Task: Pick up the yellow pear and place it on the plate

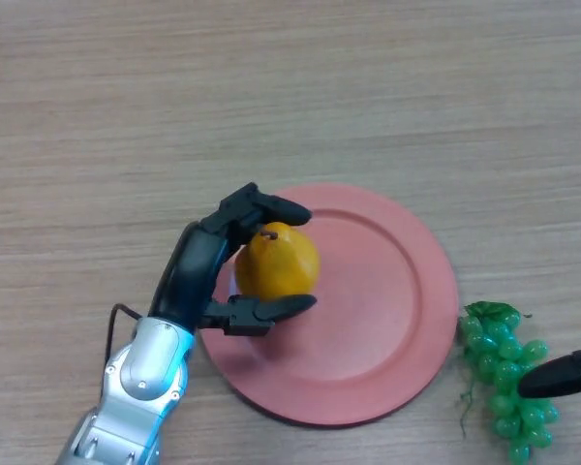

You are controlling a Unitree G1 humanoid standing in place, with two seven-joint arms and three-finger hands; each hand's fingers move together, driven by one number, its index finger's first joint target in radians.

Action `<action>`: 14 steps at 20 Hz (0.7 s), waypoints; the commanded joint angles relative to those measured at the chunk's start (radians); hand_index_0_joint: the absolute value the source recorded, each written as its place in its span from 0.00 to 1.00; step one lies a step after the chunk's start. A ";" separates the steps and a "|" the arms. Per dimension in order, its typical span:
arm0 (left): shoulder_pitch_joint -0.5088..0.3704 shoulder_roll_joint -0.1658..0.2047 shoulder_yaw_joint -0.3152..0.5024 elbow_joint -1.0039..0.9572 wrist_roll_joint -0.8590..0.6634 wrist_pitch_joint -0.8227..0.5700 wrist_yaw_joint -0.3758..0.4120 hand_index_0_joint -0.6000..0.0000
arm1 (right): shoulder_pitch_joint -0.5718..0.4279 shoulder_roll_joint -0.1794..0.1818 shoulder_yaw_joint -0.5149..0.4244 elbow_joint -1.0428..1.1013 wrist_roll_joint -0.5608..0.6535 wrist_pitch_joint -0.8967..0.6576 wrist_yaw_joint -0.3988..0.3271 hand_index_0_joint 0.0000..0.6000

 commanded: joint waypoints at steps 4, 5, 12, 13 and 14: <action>-0.078 0.016 -0.038 -0.013 -0.075 -0.154 0.048 0.42 | -0.020 -0.020 -0.058 -0.044 0.022 -0.177 -0.020 0.00; -0.078 0.016 -0.043 -0.016 -0.070 -0.146 0.049 0.58 | -0.020 -0.021 -0.062 -0.047 0.025 -0.173 -0.019 0.00; -0.005 0.016 0.002 -0.204 0.053 0.018 0.026 1.00 | -0.027 -0.020 -0.044 -0.049 0.018 -0.164 -0.018 0.00; 0.008 0.016 0.021 -0.244 0.068 0.036 0.022 1.00 | -0.025 -0.020 -0.040 -0.056 0.021 -0.152 -0.019 0.00; 0.033 0.016 0.050 -0.324 0.077 0.082 0.008 1.00 | -0.026 -0.018 -0.046 -0.069 0.039 -0.138 -0.020 0.00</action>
